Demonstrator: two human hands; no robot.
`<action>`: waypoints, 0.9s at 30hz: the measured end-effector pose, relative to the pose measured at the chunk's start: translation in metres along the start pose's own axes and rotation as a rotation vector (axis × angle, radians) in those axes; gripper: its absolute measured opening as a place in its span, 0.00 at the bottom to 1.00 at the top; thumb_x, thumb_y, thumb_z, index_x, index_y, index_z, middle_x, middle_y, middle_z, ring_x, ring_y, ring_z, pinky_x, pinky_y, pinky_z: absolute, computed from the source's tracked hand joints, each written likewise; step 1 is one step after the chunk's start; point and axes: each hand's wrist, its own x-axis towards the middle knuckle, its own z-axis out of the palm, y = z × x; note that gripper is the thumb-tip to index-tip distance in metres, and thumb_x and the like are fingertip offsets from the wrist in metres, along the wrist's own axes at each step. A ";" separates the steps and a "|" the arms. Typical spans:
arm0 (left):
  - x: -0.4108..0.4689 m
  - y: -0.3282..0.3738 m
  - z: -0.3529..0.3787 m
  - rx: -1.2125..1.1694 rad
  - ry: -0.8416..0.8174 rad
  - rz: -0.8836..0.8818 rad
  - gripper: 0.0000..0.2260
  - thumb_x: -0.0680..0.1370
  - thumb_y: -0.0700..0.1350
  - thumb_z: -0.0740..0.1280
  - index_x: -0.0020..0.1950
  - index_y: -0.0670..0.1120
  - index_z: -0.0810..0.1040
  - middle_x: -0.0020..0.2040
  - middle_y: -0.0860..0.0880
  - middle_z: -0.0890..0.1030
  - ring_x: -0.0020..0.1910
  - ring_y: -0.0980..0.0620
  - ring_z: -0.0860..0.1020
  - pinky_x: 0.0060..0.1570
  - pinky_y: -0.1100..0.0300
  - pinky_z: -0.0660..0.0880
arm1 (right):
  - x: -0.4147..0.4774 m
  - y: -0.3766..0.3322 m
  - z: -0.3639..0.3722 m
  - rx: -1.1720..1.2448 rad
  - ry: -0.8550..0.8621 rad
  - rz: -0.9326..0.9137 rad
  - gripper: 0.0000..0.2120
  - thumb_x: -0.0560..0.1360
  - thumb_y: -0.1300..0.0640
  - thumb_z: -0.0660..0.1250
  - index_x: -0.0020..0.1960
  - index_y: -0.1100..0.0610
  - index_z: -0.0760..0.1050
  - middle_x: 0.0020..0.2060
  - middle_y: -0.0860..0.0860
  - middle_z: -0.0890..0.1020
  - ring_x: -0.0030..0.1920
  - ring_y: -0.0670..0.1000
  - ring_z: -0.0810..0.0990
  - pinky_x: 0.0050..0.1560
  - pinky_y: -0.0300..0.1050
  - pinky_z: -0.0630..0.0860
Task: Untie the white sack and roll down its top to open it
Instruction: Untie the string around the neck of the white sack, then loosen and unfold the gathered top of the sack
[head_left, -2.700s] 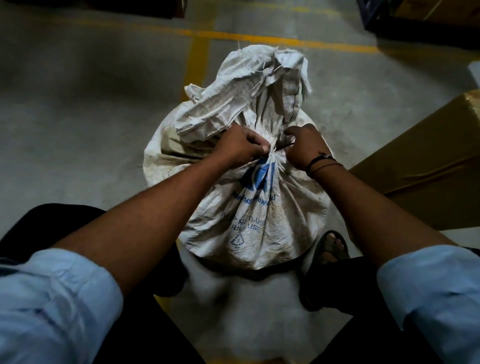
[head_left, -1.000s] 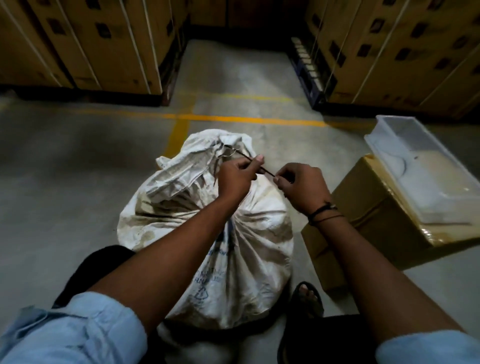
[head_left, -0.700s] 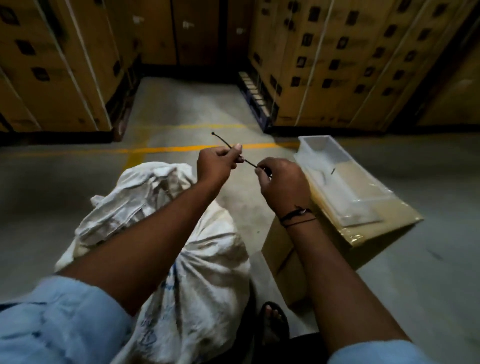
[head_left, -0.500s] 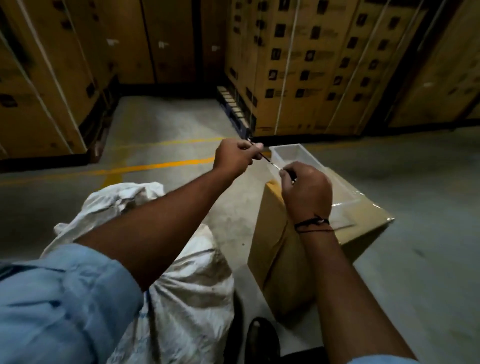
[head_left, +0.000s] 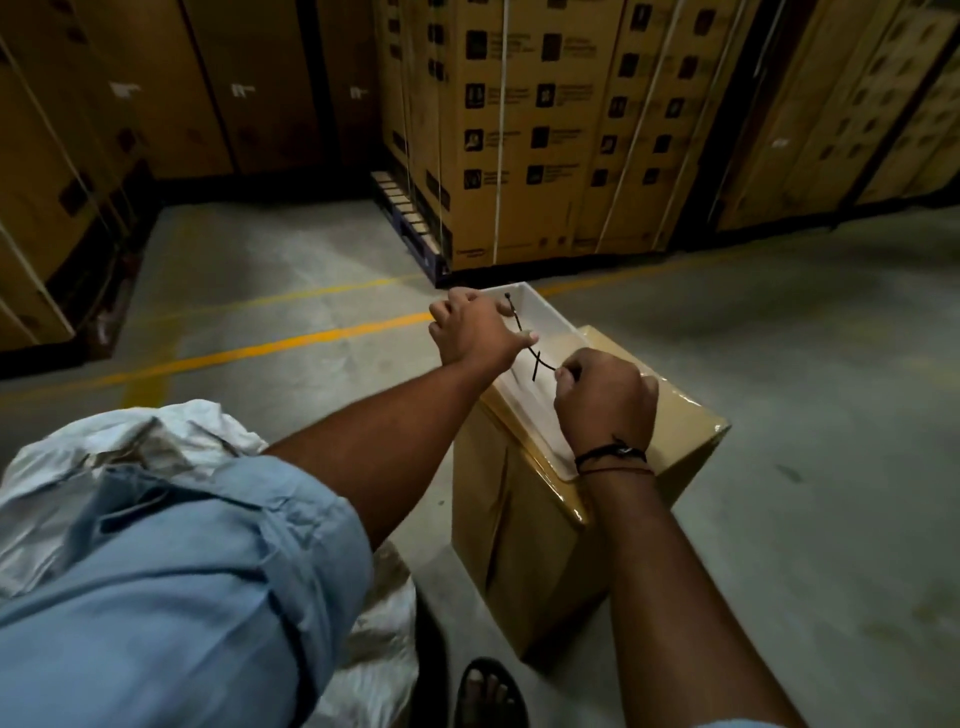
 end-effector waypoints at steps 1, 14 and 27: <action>0.002 -0.002 0.001 -0.003 -0.008 -0.002 0.25 0.68 0.62 0.76 0.62 0.56 0.80 0.68 0.47 0.69 0.68 0.43 0.64 0.62 0.52 0.66 | 0.000 -0.001 0.002 -0.007 -0.026 -0.001 0.07 0.77 0.52 0.66 0.49 0.52 0.83 0.42 0.50 0.85 0.46 0.53 0.80 0.56 0.51 0.70; -0.021 -0.035 -0.043 -0.166 0.050 0.041 0.13 0.77 0.53 0.72 0.60 0.54 0.81 0.66 0.47 0.74 0.67 0.44 0.69 0.62 0.52 0.70 | -0.013 -0.032 -0.007 0.048 -0.022 -0.044 0.10 0.76 0.52 0.63 0.48 0.53 0.82 0.42 0.51 0.85 0.46 0.55 0.81 0.52 0.50 0.71; -0.137 -0.205 -0.194 -0.092 0.115 0.053 0.05 0.74 0.49 0.72 0.49 0.54 0.86 0.47 0.56 0.80 0.51 0.54 0.77 0.48 0.61 0.68 | -0.102 -0.208 0.024 0.463 -0.331 -0.393 0.10 0.70 0.50 0.64 0.43 0.51 0.82 0.37 0.50 0.85 0.41 0.54 0.83 0.43 0.51 0.80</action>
